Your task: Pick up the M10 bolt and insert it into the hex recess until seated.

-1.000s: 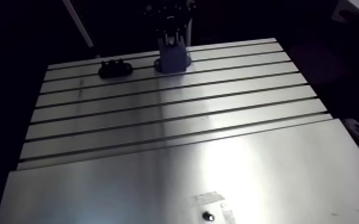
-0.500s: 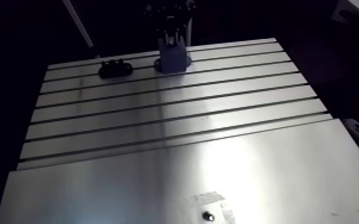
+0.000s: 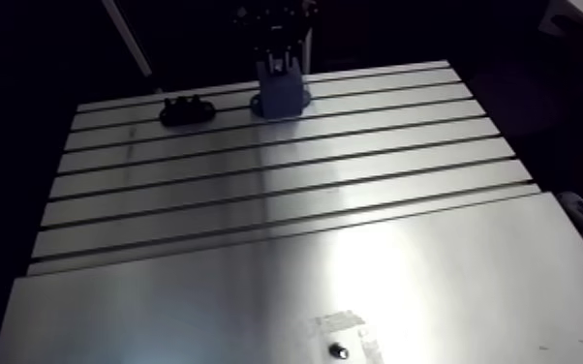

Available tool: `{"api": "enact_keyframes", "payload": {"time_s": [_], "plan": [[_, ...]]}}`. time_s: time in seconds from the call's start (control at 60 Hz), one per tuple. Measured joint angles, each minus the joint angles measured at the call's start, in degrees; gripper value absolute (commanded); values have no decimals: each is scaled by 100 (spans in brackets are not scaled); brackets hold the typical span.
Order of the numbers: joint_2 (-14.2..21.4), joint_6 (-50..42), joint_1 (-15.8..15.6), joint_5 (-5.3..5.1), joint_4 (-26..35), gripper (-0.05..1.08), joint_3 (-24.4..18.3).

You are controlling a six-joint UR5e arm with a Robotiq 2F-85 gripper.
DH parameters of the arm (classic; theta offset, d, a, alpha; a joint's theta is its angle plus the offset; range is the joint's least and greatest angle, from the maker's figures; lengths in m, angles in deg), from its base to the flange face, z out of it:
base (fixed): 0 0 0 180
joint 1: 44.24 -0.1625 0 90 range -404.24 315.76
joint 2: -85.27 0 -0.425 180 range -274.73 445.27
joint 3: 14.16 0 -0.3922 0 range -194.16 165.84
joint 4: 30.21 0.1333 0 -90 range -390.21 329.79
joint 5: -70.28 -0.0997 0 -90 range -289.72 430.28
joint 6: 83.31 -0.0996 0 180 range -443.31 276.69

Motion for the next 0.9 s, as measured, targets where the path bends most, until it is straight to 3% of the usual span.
{"api": "enact_keyframes", "payload": {"time_s": [0.9], "plan": [[-38,57,-2,6,2,75,-37]]}}
